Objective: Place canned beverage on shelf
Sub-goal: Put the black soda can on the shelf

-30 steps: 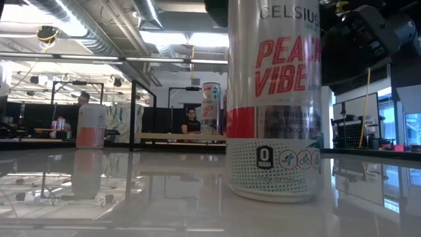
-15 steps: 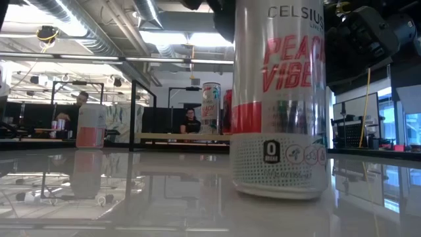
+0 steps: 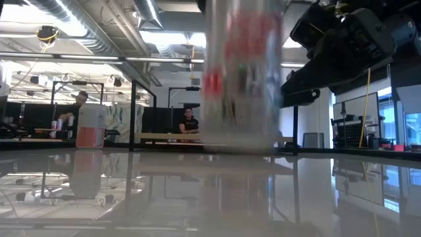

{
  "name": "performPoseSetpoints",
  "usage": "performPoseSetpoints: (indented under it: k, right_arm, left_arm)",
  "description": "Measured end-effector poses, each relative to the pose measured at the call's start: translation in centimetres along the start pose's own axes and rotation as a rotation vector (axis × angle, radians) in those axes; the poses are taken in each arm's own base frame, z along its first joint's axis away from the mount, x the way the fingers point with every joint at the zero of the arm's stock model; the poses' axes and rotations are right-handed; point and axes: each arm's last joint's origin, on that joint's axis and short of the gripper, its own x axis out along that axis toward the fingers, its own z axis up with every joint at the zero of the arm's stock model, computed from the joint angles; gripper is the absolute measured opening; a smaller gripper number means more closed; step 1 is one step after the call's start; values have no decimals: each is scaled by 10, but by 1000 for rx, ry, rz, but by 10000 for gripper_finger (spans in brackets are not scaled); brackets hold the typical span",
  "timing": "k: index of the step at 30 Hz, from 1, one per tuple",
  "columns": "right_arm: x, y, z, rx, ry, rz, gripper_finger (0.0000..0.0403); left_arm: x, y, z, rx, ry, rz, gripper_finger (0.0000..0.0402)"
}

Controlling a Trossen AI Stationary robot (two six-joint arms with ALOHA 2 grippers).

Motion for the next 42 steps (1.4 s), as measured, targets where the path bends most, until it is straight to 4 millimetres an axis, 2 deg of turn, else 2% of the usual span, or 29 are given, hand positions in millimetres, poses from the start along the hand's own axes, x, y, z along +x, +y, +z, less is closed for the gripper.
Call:
performPoseSetpoints:
  k: [4,9,15,20,23,26,29,33,38,42]
  right_arm:
    - [0,0,0,-4,2,-7,337]
    - [0,0,0,-5,2,-7,337]
    - [0,0,0,-6,3,-7,337]
    - [0,0,0,-12,3,-8,337]
    - [0,-1,0,-16,-3,-31,337]
    - [0,-2,0,-21,-5,-42,337]
    - [0,-2,0,-34,-5,-42,337]
    - [0,-2,0,-34,-6,-42,337]
    - [0,-1,2,-32,-23,-47,337]
    - [0,-1,6,-24,-66,-52,337]
  left_arm:
    - [-36,5,13,30,-7,85,230]
    - [-87,24,20,84,29,171,230]
    - [-141,69,18,73,25,257,230]
    - [-168,113,8,-1,-3,290,230]
    - [-171,126,1,-51,-13,210,230]
    - [-163,121,-2,-54,-32,98,230]
    - [-144,112,-17,-51,-8,57,230]
    - [-118,103,-44,-55,-31,85,230]
    - [-96,93,-73,-49,-65,109,230]
    - [-80,93,-89,-56,-85,113,230]
